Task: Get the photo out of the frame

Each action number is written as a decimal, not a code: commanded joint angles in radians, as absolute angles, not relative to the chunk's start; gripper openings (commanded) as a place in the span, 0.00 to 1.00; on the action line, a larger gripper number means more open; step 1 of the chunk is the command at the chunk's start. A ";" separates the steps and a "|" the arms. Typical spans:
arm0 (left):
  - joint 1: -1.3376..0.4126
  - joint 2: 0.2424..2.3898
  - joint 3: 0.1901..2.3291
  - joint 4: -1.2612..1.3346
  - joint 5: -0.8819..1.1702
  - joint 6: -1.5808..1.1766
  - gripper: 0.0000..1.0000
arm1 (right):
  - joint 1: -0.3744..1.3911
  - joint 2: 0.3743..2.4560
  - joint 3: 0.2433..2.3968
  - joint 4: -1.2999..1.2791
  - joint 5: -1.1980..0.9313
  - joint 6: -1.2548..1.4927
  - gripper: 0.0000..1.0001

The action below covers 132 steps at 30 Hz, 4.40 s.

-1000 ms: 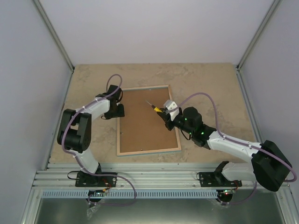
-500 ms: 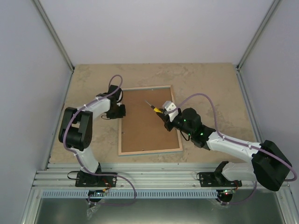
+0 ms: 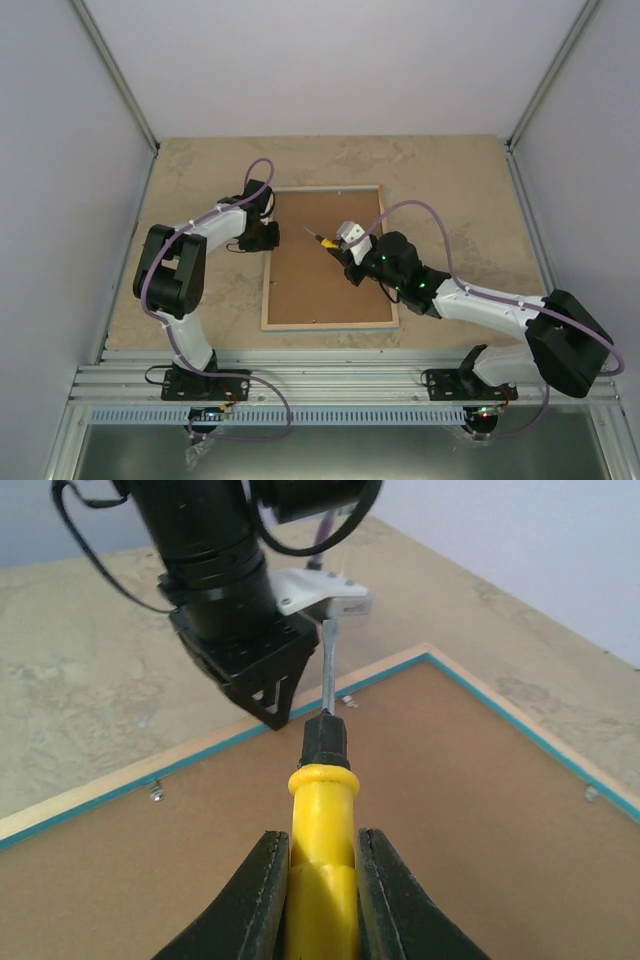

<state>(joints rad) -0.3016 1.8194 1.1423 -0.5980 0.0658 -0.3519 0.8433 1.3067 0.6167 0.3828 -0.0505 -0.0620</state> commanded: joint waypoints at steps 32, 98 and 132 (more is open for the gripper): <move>-0.307 1.816 1.151 -0.565 0.176 -0.365 0.13 | 1.020 1.713 0.948 -0.071 -0.207 -0.049 0.01; -0.336 1.855 1.157 -0.581 0.202 -0.354 0.15 | 0.952 1.646 0.911 -0.004 -0.074 0.052 0.01; -0.368 1.769 0.995 -0.499 0.249 -0.430 0.16 | 0.834 1.853 1.072 0.131 -0.048 0.119 0.01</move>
<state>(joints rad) -0.3573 1.7584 1.0229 -0.4610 0.1562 -0.4126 0.8391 1.8275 1.0435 0.0975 -0.0055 0.1013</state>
